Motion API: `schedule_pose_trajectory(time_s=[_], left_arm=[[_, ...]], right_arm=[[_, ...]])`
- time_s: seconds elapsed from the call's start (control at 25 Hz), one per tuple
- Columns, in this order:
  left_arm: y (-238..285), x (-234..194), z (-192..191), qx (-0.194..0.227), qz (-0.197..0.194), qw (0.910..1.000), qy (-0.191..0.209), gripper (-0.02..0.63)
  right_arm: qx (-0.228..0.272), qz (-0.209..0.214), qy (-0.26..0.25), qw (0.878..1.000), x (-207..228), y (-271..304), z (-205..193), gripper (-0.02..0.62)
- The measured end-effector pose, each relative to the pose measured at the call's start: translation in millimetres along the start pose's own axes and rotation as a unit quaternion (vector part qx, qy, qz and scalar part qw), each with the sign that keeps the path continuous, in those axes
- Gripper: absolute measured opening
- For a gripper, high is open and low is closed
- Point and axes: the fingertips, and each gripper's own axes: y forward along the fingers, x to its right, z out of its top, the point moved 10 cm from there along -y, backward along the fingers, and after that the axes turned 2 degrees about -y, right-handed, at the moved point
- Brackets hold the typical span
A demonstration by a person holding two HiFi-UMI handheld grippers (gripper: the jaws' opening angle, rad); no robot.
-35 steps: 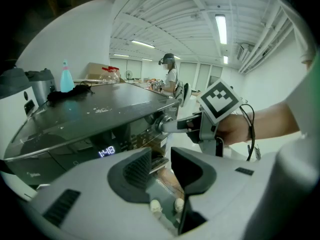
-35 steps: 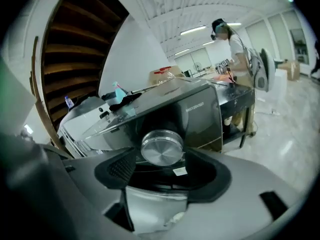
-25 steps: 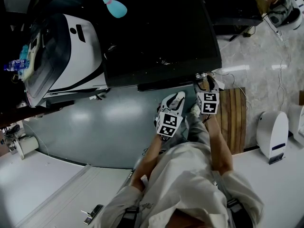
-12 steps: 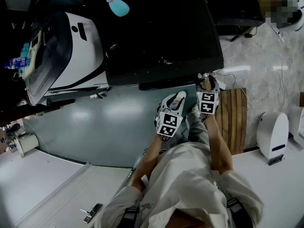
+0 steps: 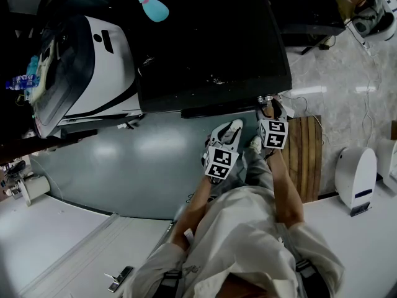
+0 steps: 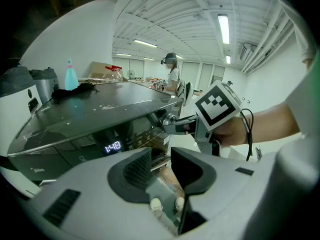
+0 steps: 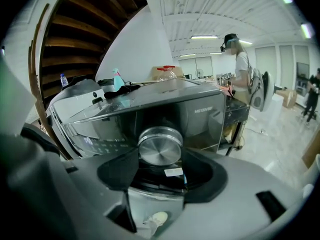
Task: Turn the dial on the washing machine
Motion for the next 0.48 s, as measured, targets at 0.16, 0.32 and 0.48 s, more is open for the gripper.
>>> schedule_pose_trajectory(time_s=[0.16, 0.32, 0.48], left_arm=[[-0.3, 0.1, 1.6, 0.001, 0.001, 1.0, 0.001, 0.129], [-0.9, -0.5, 3.1, 0.002, 0.001, 1.0, 0.001, 0.129], [-0.3, -0.9, 3.1, 0.003, 0.001, 1.0, 0.001, 0.129]], right_arm=[[0.002, 0.011, 0.024, 1.0, 2.9, 0.4, -2.0, 0.27], [0.009, 0.021, 0.043, 0.999, 5.2, 1.1, -2.9, 0.27], [0.012, 0.03, 0.065, 0.997, 7.9, 1.6, -4.2, 0.27]])
